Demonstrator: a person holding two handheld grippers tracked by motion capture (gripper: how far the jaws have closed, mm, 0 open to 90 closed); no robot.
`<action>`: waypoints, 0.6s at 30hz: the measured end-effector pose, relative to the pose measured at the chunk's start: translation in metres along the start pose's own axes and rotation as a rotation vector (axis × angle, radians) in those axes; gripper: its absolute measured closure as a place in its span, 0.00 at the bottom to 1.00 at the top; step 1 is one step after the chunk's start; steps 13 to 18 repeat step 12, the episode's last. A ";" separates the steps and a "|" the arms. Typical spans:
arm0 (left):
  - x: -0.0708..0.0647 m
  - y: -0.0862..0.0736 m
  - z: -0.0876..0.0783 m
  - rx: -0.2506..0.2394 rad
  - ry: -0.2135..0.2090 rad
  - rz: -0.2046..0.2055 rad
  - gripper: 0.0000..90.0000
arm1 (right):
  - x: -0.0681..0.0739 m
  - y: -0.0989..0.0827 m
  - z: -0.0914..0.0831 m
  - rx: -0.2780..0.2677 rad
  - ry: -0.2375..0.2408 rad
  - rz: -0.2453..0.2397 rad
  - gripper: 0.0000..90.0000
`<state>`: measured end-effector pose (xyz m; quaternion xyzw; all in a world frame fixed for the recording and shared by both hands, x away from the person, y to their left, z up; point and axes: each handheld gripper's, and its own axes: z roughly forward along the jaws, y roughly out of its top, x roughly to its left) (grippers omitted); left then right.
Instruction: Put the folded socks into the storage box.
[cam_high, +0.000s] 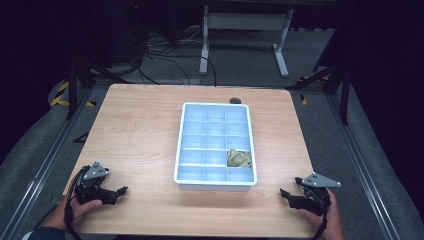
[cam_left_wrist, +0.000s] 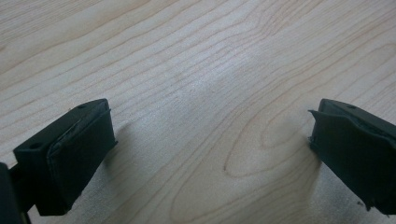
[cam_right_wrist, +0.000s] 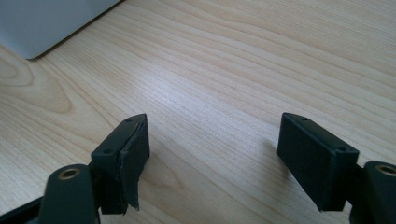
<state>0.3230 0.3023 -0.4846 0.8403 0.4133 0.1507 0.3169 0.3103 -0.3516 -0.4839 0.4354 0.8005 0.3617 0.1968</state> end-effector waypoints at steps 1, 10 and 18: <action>0.000 0.000 0.000 0.000 0.000 0.000 0.00 | 0.000 0.000 0.000 0.000 -0.001 0.001 0.28; 0.000 0.000 0.000 -0.002 -0.001 -0.001 0.00 | 0.000 0.000 0.000 0.002 -0.003 0.006 0.28; 0.000 0.000 0.000 -0.003 0.002 -0.001 0.00 | 0.000 0.000 0.000 0.002 -0.004 0.005 0.28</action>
